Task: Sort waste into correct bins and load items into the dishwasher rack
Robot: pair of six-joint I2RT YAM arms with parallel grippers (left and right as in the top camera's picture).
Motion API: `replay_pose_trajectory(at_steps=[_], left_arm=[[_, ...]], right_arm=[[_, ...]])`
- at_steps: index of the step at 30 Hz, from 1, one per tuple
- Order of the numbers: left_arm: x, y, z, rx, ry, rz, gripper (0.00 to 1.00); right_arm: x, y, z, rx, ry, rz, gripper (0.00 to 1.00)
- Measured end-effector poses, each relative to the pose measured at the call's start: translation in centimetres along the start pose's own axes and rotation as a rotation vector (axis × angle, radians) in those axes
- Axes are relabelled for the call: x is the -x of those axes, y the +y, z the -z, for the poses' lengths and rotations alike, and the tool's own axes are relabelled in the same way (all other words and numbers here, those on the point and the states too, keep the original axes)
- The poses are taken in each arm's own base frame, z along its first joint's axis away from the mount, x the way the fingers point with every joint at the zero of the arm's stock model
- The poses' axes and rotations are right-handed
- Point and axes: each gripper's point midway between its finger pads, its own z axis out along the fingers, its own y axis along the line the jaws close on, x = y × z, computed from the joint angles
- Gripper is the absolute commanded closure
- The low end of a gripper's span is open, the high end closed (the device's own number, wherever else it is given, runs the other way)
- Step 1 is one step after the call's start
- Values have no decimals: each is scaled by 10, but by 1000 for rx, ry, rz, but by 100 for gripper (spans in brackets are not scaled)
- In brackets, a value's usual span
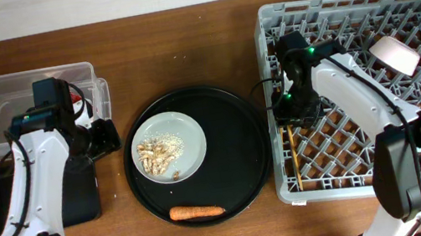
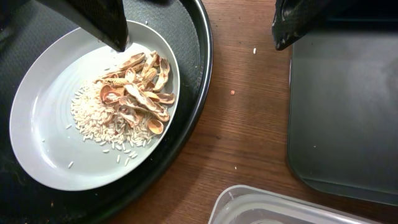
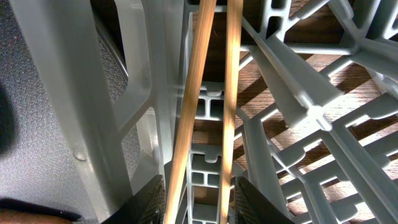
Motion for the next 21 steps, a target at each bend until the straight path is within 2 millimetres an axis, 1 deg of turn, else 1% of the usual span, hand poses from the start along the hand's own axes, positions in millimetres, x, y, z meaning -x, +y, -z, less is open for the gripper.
replay_pose_trajectory(at_steps=[3, 5, 7, 8, 9, 10, 11, 12, 14, 16, 17, 18, 20, 21], left_arm=[[0, 0, 0, 0, 1, 0, 26], [0, 0, 0, 0, 1, 0, 26], [0, 0, 0, 0, 1, 0, 26], [0, 0, 0, 0, 1, 0, 26], [0, 0, 0, 0, 1, 0, 26], [0, 0, 0, 0, 1, 0, 26], [0, 0, 0, 0, 1, 0, 26], [0, 0, 0, 0, 1, 0, 26], [0, 0, 0, 0, 1, 0, 26], [0, -4, 0, -2, -1, -13, 26], [-1, -18, -2, -11, -6, -54, 26], [-2, -23, -2, -16, -8, -71, 26], [-1, -44, -4, -31, -30, -132, 26], [-7, -69, -6, -51, -33, -205, 26]], right_arm=[[0, 0, 1, 0, -2, 0, 60], [2, 1, 5, 0, -6, -1, 60], [18, 5, 29, 3, -74, 10, 60], [27, 8, 45, 18, -118, 28, 60], [31, 7, 56, 25, -147, 43, 60], [37, 0, 75, 35, -195, 36, 60], [39, -9, 85, 36, -219, 34, 60], [39, -19, 93, 31, -235, 23, 58], [38, -50, 110, -16, -270, -7, 53], [38, -72, 119, -59, -294, -33, 47], [37, -89, 130, -82, -322, -53, 46], [35, -93, 134, -86, -330, -60, 46], [16, -102, 149, -94, -330, -83, 46], [9, -103, 155, -95, -335, -87, 46]])
